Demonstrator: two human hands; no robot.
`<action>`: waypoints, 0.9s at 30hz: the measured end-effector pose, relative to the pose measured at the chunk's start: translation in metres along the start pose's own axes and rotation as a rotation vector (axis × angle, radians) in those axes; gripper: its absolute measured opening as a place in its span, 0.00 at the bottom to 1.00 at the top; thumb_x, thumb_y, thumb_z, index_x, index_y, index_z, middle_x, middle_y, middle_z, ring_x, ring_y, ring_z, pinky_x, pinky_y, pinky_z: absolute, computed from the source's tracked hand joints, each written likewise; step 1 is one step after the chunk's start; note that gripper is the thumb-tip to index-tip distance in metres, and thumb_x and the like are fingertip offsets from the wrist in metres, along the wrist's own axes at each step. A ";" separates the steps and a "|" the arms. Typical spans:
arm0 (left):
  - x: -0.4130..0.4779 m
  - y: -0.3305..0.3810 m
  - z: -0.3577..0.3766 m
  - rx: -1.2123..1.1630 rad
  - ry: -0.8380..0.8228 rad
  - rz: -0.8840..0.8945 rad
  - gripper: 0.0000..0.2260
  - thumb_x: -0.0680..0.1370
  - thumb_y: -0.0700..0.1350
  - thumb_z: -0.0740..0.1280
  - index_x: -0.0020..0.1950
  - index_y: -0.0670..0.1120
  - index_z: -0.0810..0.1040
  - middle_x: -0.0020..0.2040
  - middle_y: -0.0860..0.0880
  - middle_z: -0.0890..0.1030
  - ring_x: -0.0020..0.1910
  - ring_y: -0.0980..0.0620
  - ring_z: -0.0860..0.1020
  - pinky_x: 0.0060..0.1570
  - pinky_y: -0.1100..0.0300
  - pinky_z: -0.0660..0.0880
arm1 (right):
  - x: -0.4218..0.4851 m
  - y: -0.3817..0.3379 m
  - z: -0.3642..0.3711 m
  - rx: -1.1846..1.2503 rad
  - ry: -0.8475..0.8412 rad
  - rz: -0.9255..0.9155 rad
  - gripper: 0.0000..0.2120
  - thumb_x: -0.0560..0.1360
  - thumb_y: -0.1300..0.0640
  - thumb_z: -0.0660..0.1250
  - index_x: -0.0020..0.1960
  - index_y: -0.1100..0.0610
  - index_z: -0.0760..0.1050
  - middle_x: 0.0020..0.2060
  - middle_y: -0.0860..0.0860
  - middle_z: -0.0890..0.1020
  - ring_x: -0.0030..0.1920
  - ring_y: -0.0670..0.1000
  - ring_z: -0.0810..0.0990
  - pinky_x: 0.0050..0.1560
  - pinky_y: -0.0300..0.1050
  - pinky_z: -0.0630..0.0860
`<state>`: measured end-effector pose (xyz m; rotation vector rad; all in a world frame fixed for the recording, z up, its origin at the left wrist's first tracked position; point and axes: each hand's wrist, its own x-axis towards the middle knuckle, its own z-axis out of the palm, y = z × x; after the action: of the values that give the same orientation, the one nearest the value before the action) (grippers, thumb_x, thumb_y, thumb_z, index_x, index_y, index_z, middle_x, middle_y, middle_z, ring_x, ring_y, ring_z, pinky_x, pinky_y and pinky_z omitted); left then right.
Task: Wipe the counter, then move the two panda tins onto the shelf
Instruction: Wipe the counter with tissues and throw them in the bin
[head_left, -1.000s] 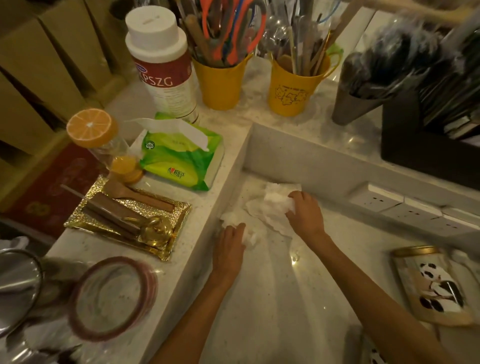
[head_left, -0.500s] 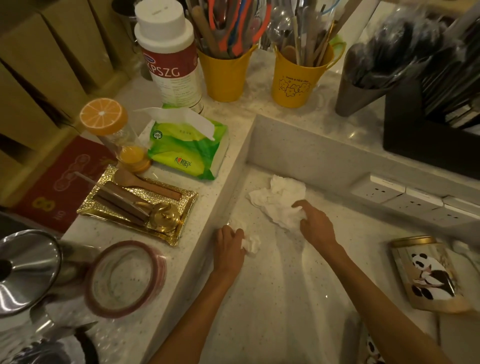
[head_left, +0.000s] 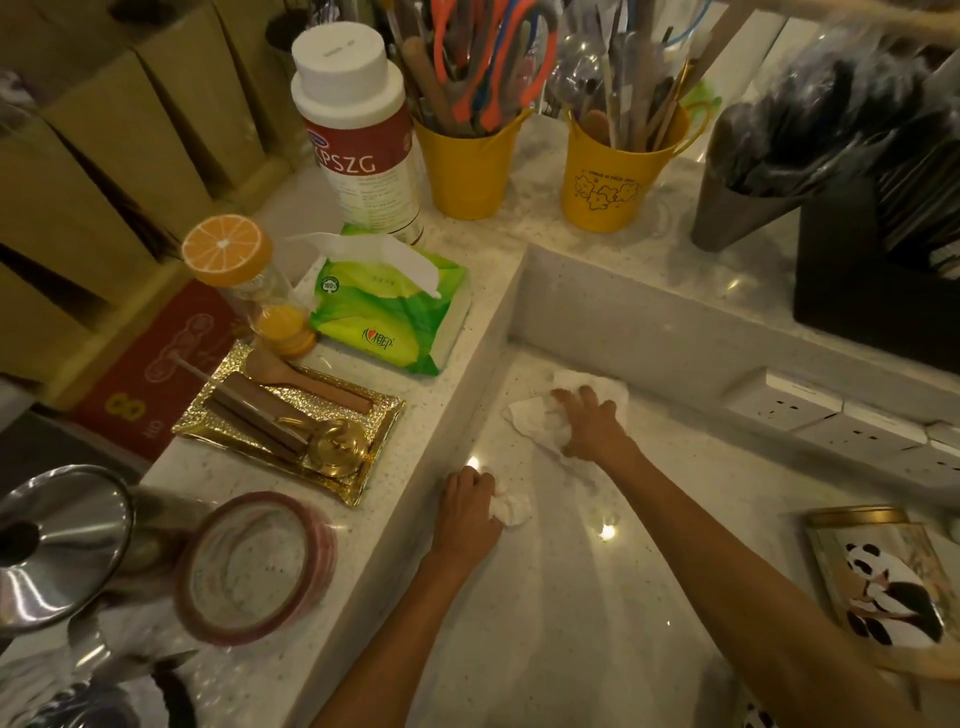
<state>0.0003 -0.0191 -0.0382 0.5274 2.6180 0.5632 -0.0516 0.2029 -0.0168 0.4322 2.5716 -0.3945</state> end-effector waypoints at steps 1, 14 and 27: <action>0.001 0.000 0.000 -0.011 0.002 -0.007 0.16 0.71 0.41 0.67 0.59 0.43 0.74 0.57 0.43 0.74 0.58 0.44 0.70 0.55 0.56 0.67 | 0.000 0.001 0.007 -0.012 0.006 0.000 0.35 0.73 0.61 0.70 0.75 0.47 0.58 0.73 0.55 0.59 0.67 0.65 0.64 0.55 0.54 0.75; -0.031 0.008 0.003 -0.027 -0.155 -0.024 0.16 0.75 0.40 0.63 0.63 0.46 0.71 0.60 0.42 0.70 0.61 0.41 0.68 0.56 0.51 0.72 | -0.104 0.015 0.040 0.508 0.263 0.039 0.12 0.78 0.55 0.61 0.60 0.56 0.75 0.52 0.56 0.73 0.52 0.60 0.78 0.48 0.43 0.68; -0.215 -0.033 0.041 -0.230 -0.103 -0.062 0.14 0.80 0.33 0.62 0.66 0.38 0.75 0.62 0.39 0.77 0.60 0.42 0.76 0.57 0.60 0.68 | -0.311 0.028 0.154 0.537 0.257 0.116 0.11 0.75 0.65 0.64 0.55 0.56 0.78 0.51 0.54 0.81 0.49 0.53 0.79 0.46 0.40 0.70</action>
<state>0.1914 -0.1285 -0.0214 0.3902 2.4228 0.7832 0.2807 0.1030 0.0096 0.8635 2.6404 -1.0553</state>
